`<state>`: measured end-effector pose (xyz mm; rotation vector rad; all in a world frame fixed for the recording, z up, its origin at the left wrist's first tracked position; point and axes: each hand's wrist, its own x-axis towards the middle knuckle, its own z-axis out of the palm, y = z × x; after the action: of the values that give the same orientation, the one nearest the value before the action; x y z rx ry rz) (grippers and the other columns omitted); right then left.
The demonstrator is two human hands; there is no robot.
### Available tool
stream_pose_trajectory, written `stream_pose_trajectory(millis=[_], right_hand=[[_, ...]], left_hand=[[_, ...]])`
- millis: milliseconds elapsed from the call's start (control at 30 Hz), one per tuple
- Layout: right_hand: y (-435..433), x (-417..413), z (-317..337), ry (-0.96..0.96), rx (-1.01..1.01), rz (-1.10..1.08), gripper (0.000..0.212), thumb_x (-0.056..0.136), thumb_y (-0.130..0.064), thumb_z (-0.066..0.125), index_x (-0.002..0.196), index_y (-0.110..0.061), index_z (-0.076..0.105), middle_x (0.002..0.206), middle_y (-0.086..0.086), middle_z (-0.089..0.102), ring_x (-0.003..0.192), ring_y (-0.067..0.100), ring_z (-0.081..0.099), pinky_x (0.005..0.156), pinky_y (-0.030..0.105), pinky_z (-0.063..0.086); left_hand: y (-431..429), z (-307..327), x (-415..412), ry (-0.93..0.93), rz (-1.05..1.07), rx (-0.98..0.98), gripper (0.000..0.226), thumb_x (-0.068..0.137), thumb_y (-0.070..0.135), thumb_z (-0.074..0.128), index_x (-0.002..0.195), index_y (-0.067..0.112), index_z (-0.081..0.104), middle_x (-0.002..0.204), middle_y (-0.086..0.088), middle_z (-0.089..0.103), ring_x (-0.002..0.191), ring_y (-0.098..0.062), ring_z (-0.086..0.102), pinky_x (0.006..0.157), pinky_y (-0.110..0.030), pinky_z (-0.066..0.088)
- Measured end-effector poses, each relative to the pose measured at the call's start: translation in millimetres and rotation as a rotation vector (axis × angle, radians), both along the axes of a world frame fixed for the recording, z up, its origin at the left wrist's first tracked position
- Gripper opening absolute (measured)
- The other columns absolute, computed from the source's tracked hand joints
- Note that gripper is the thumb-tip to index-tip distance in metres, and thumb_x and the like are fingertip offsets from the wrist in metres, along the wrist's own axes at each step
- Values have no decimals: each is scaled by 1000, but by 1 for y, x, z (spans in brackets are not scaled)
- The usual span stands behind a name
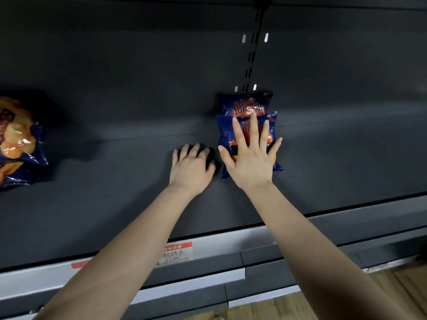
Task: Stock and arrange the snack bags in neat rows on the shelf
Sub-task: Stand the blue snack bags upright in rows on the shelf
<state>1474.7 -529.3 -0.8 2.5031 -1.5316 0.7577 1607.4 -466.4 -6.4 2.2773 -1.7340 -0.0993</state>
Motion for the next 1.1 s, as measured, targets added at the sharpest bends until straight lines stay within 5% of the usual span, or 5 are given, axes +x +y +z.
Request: stream_pose_trajectory(millis=[300,700,933,1100], right_hand=[[3,42,44,-46,-16,247,68,91,-63,20,151,-35,11,161,3,4,148,27,0,112,61,1],[88,176,39,113,86,751,62,96,-58,19,152,-35,7,161,-3,-6,147,23,-7,114,58,-4],[144,242,37,97,78,874,59,99,-49,28,152,-32,7,161,-2,-6,148,24,-5,114,59,1],[168,284,45,-28,56,847,59,98,-43,37,151,-28,17,161,1,3,147,28,3,114,58,7]], left_hand=[[9,24,19,-92,89,15,56,99,42,27,150,22,15,158,-3,12,147,-26,-2,118,-49,-2],[144,35,110,-50,604,-8,52,97,37,33,147,23,27,157,-4,18,146,-27,5,116,-51,0],[216,40,155,-121,734,-256,38,92,28,46,129,21,54,134,1,53,129,-22,40,108,-36,24],[243,49,199,-164,711,-328,34,89,23,48,121,20,59,128,1,56,124,-24,44,104,-36,29]])
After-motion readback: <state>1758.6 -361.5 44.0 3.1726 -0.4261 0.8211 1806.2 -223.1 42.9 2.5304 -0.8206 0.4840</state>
